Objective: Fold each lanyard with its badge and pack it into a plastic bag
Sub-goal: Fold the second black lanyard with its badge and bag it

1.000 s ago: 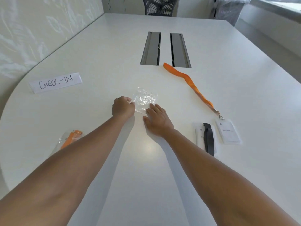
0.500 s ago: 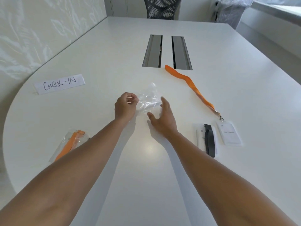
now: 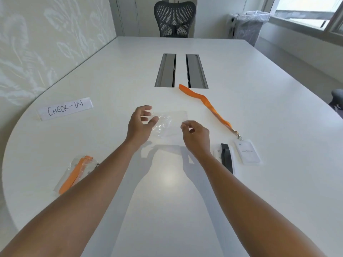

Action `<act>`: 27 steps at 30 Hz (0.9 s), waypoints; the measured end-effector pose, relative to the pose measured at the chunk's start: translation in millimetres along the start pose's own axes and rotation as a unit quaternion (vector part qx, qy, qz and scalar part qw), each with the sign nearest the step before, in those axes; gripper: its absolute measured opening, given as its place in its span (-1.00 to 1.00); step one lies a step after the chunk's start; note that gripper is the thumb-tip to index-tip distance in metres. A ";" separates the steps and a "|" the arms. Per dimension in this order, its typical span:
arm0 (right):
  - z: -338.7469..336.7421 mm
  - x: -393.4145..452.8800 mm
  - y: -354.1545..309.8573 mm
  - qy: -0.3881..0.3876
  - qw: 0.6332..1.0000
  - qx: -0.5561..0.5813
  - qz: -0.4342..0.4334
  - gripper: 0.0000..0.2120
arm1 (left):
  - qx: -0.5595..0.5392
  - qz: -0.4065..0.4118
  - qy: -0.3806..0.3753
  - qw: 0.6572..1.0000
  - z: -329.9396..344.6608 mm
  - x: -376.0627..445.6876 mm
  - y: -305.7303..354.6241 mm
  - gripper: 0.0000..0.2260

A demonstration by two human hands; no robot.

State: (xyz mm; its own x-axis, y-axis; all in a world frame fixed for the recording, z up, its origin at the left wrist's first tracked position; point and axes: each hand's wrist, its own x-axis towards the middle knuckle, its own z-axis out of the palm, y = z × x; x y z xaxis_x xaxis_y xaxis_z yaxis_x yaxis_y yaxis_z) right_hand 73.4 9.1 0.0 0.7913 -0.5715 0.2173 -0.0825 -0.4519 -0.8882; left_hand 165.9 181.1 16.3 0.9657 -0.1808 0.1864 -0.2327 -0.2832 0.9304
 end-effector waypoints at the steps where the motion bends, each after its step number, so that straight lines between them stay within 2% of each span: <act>1: -3.9 -6.0 0.4 0.007 0.999 0.026 0.024 -0.85 | 0.001 0.000 0.035 0.999 3.3 -7.2 1.4 -0.69; 3: -9.3 -18.6 4.3 0.020 0.996 0.062 0.059 -0.88 | -0.007 0.017 0.082 0.996 14.4 -26.6 3.7 -0.66; 5: -10.7 -32.0 8.3 0.026 0.993 0.087 0.082 -0.89 | -0.013 0.033 0.078 0.996 29.2 -49.1 4.8 -0.70; 11: -12.4 -67.5 17.9 0.029 0.982 0.143 0.124 -0.90 | -0.067 0.032 -0.079 0.994 66.2 -111.5 3.4 -0.83; 13: -19.1 -77.9 22.7 0.027 0.974 0.171 0.145 -0.98 | -0.078 0.031 -0.103 0.991 72.8 -126.7 -0.4 -0.85; 15: -27.1 -86.7 26.8 0.021 0.971 0.179 0.157 -0.93 | -0.078 0.032 -0.114 0.990 75.4 -137.4 -3.5 -0.85; 20: -38.4 -99.3 34.1 -0.022 0.969 0.198 0.146 -0.92 | -0.061 0.028 -0.137 0.988 75.1 -140.3 -5.7 -0.84; 27: -43.1 -105.6 35.7 -0.046 0.982 0.160 0.093 -0.72 | -0.035 0.026 -0.134 0.990 76.4 -144.4 -6.8 -0.78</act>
State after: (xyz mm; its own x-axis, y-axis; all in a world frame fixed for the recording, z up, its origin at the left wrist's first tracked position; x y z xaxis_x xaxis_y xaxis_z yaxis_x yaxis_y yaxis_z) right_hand -39.3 23.9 -37.2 0.8333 -0.5527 0.0143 -0.0488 -0.0992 -0.9939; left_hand 19.1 137.2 -41.0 0.8849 -0.4401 0.1525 -0.2637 -0.2035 0.9429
